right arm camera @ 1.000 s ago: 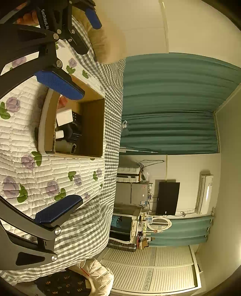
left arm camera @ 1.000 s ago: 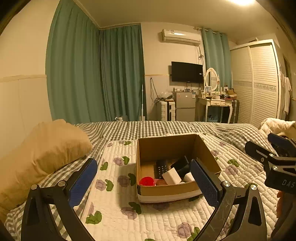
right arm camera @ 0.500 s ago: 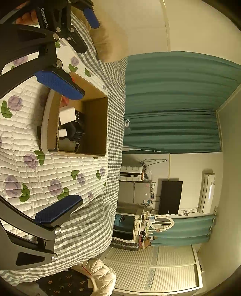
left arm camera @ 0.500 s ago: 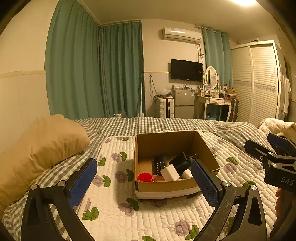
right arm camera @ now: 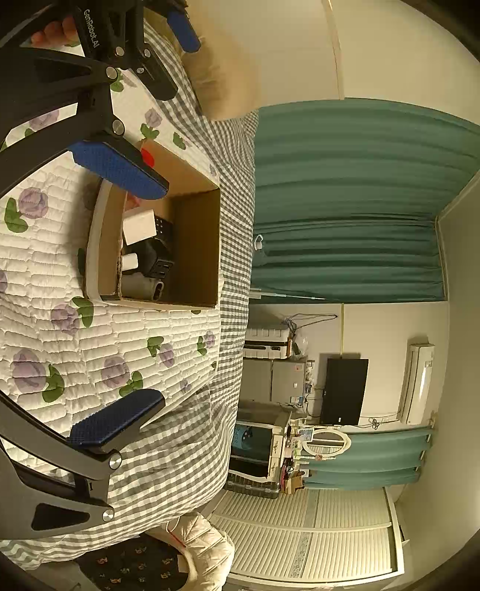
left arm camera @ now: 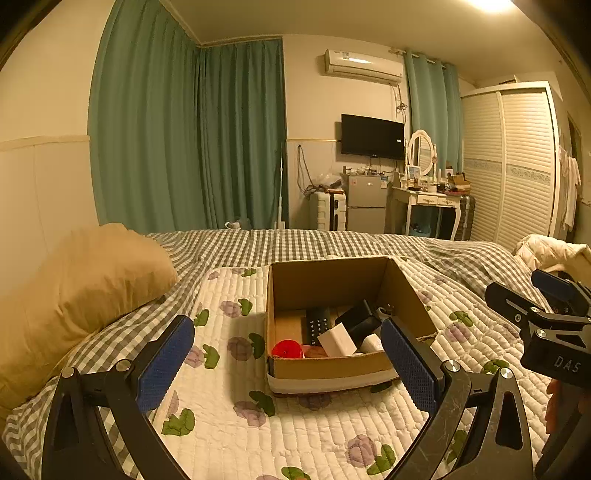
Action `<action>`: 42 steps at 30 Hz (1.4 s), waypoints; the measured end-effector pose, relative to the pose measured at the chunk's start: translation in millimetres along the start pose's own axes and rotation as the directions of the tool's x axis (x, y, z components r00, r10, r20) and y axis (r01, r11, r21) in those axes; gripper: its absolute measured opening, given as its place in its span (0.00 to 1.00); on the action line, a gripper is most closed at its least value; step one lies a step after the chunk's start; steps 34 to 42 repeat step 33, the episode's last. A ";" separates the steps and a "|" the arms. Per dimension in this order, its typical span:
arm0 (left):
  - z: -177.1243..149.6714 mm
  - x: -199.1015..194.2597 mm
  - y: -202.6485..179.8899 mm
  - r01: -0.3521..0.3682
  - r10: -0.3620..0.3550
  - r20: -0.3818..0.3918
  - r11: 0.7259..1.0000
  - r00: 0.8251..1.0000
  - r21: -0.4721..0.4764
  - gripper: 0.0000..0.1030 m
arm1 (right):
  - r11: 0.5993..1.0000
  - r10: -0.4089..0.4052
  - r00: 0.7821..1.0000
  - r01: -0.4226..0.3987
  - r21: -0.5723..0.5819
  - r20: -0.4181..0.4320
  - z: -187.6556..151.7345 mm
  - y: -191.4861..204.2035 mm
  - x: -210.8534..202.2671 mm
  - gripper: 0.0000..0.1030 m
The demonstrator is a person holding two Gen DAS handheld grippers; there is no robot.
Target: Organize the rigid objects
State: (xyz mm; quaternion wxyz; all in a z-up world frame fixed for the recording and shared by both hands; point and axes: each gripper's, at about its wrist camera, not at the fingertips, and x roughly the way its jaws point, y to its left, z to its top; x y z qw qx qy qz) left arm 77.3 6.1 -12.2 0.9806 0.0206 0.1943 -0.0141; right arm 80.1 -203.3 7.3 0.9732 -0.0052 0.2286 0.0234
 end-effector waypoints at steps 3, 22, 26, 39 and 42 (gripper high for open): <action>-0.3 0.6 -1.4 0.001 -0.001 -0.005 1.000 1.000 0.007 1.00 | 1.000 -0.004 1.000 0.004 -0.005 -0.003 -0.1 0.6 -0.2 1.00; 2.1 1.0 -5.6 -0.010 0.010 0.005 1.000 1.000 0.017 1.00 | 1.000 -0.009 1.000 0.009 0.000 -0.012 -2.2 -0.8 2.3 1.00; 2.3 0.8 -5.5 -0.011 0.011 0.004 1.000 1.000 0.018 1.00 | 1.000 -0.009 1.000 0.009 0.002 -0.015 -2.5 -0.9 3.0 1.00; 0.1 -0.1 -6.2 -0.010 0.010 0.005 1.000 1.000 0.029 1.00 | 1.000 -0.014 1.000 0.014 0.003 -0.023 -3.2 -1.0 5.1 1.00; 0.1 -0.1 -6.2 -0.010 0.010 0.005 1.000 1.000 0.029 1.00 | 1.000 -0.014 1.000 0.014 0.003 -0.023 -3.2 -1.0 5.1 1.00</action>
